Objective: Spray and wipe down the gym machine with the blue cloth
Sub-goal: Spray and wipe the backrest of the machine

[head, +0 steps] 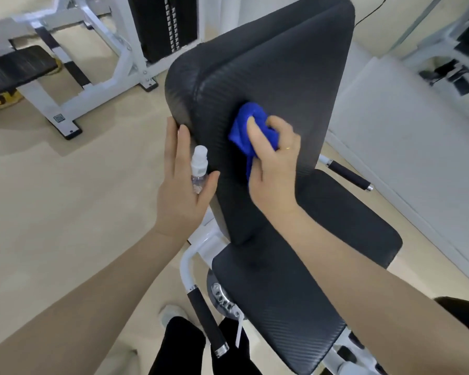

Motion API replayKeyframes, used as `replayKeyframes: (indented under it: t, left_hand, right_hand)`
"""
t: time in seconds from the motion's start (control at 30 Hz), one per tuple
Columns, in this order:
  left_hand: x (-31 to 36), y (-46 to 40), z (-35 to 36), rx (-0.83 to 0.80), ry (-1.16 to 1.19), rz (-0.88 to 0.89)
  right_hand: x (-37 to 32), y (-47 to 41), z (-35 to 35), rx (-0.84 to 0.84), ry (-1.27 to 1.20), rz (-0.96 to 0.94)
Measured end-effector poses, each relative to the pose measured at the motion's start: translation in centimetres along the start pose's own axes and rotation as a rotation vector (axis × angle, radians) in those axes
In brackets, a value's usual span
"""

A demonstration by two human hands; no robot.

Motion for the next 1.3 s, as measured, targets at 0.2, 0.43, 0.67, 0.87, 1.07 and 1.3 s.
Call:
replayKeyframes:
  t: [0.2,0.43,0.67,0.87,1.07,1.3]
  left_hand:
    - [-0.7,-0.4,-0.1,-0.051,0.037,0.072]
    - [-1.0,-0.1,-0.8,-0.086,-0.051,0.077]
    - [-1.0,0.5,-0.5,-0.069,-0.085,0.024]
    - [0.0,1.5,0.2,0.06,-0.199,0.053]
    - [1.6,3.9,2.1,0.181,-0.29,-0.011]
    - [3.8,5.0,7.0,0.17,-0.405,-0.152]
  right_hand:
    - [-0.9,1.1,-0.1,-0.128,-0.006,-0.173]
    - [3.2,-1.9,-0.6,0.034,-0.053,0.531]
    - [-3.9,1.2,0.2,-0.117,-0.11,0.072]
    - [4.7,-0.6,0.1,0.029,-0.211,0.413]
    - [12.8,1.0,-1.0,-0.048,-0.288,0.855]
    - [12.2,0.6,-1.8,-0.195,-0.339,0.326]
Point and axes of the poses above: each hand's wrist, its own y-axis away from the middle knuckle, its own z-axis out of the palm, x = y × z, the point moved 3 cm from there along -y, towards the middle knuckle, and after that the axes turned 13 degrees about -z, right-handed, at the moved point
